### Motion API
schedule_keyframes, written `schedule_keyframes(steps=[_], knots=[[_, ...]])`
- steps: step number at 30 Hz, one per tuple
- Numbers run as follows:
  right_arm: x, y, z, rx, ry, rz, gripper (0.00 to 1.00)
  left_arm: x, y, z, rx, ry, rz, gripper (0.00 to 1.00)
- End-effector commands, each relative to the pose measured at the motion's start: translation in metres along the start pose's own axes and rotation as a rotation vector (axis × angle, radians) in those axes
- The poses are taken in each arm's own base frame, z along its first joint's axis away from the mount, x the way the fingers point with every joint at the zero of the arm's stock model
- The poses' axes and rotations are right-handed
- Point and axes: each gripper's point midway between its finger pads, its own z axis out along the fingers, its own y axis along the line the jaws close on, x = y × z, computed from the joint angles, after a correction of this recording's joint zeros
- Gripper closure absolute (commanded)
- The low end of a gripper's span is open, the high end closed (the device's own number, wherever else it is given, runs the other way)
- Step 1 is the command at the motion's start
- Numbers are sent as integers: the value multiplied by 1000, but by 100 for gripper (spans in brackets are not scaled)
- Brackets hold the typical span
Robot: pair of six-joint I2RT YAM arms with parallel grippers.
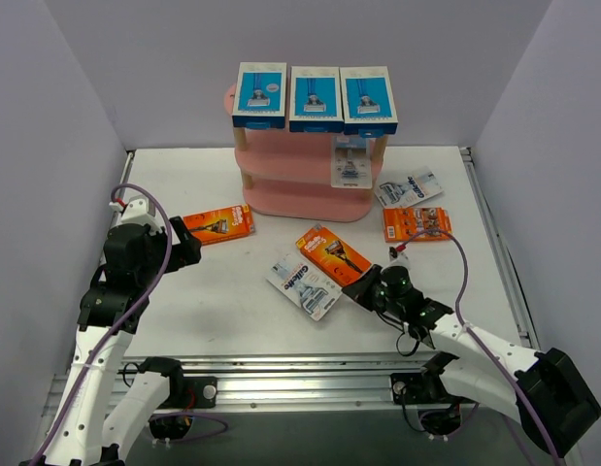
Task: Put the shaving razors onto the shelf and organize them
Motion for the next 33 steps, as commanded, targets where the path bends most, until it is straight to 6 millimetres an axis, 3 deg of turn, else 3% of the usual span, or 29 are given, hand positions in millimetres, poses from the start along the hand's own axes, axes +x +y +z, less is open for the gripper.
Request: schedule_keyframes(steps=[1, 2, 4, 7, 9, 11, 12, 15, 16, 18, 19, 25, 33], knots=[[-20, 35, -7, -73, -49, -77, 100, -19, -10, -4, 39, -67, 10, 6], [-27, 48, -10, -93, -64, -99, 100, -19, -10, -4, 39, -67, 10, 6], [-32, 51, -14, -64, -81, -171, 100, -20, -10, -5, 39, -69, 10, 6], [-44, 72, -24, -74, -128, -275, 100, -20, -10, -5, 41, -71, 9, 6], [-45, 89, -31, -85, -131, -339, 100, -19, -10, -5, 41, -68, 10, 6], [-47, 94, -31, -54, -149, -426, 100, -19, -10, -5, 39, -69, 10, 6], [-40, 106, -36, -67, -136, -472, 100, -20, -10, -5, 40, -71, 10, 6], [-36, 110, -36, -24, -142, -580, 100, -20, -10, -6, 40, -73, 9, 6], [-27, 121, -39, -44, -136, -621, 100, -20, -10, -5, 41, -73, 9, 6], [-27, 126, -45, -22, -193, -684, 100, -20, -10, -5, 39, -72, 9, 6], [-15, 138, -49, -48, -189, -720, 100, -20, -9, -6, 38, -74, 9, 6], [12, 144, -54, 23, -197, -919, 100, -20, -9, -5, 38, -72, 9, 6], [58, 168, -62, 4, -213, -1089, 100, -20, -10, -5, 38, -73, 9, 6]])
